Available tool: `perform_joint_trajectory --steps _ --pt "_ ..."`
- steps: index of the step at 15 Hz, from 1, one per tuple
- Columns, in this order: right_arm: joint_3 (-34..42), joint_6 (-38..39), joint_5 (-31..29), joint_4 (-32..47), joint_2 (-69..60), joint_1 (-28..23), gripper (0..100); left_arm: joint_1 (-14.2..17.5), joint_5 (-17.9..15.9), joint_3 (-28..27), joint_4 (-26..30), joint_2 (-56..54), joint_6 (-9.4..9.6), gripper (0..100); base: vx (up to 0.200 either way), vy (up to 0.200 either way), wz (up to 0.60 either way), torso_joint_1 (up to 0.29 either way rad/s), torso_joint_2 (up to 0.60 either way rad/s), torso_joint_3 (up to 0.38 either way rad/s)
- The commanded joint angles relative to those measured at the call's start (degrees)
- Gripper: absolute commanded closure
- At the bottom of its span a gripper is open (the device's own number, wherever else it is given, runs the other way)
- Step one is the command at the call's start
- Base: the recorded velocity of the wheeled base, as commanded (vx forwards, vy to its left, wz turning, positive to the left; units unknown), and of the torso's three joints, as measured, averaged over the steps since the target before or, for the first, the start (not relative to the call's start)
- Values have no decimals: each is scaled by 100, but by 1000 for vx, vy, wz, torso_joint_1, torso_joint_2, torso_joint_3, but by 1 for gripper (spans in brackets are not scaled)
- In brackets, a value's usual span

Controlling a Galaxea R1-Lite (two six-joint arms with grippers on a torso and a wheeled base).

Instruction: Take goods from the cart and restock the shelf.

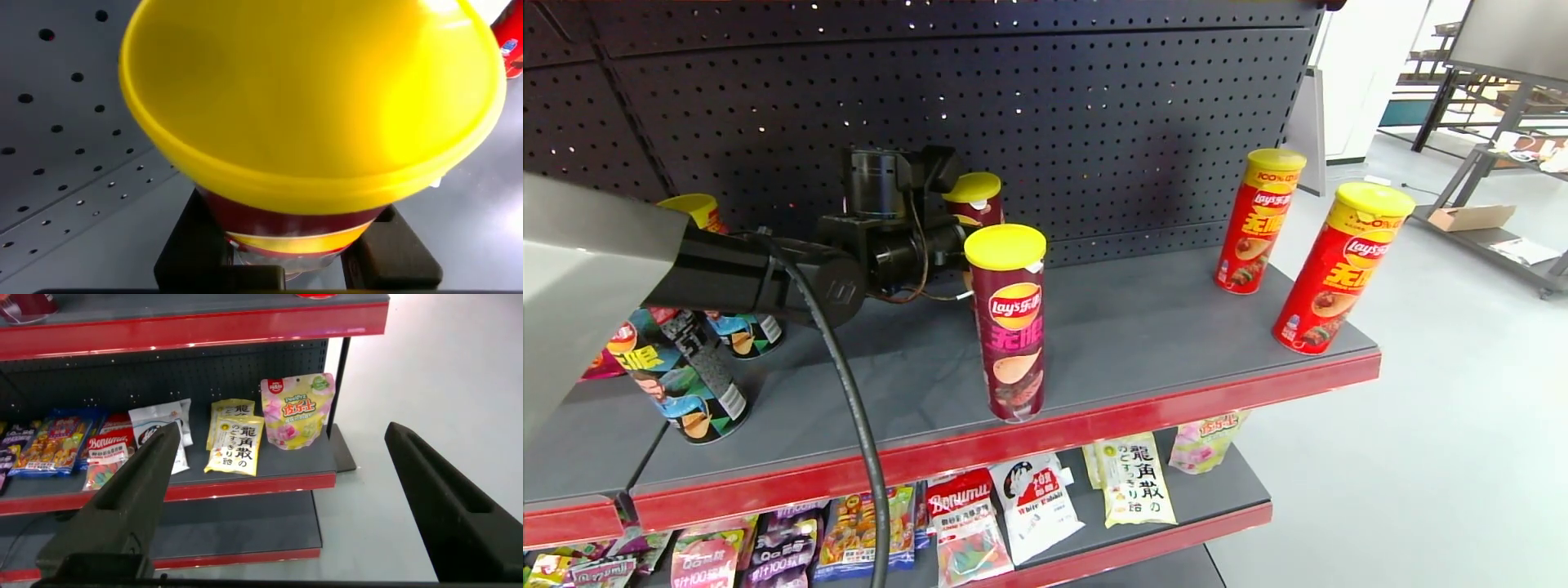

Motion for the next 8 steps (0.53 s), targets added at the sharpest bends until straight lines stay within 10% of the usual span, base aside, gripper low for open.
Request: perform_joint_trajectory --steps 1,8 --pt "2 2 3 -1 11 2 0 2 6 0 6 -29 55 100 0 0 0 0 0 0" --pt "2 2 3 -1 11 2 0 -34 6 36 120 -20 72 100 0 0 0 0 0 0"
